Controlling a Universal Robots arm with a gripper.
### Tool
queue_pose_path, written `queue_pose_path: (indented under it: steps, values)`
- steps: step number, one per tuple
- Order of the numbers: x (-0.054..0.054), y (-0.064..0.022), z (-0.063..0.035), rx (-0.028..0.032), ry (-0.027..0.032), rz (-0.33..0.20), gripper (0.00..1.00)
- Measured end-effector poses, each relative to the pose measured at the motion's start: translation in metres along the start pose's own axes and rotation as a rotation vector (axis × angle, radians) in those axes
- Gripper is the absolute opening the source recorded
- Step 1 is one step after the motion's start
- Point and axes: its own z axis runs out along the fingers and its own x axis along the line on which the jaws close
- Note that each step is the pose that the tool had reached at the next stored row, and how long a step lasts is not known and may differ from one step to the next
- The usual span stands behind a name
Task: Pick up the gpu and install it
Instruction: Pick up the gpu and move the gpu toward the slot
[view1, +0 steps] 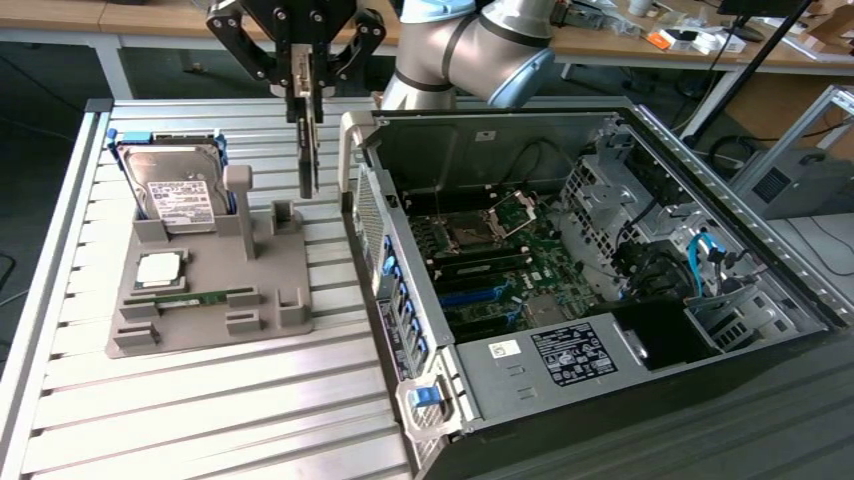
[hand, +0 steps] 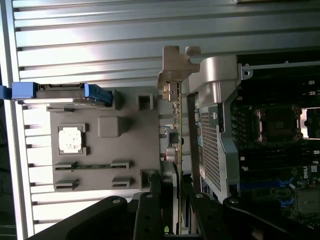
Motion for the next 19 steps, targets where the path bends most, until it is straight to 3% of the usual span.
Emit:
queue_pose_path:
  steps: [19]
  values:
    - [-0.0044,0.0003,0.0001,0.0000,0.0000,0.000,0.27]
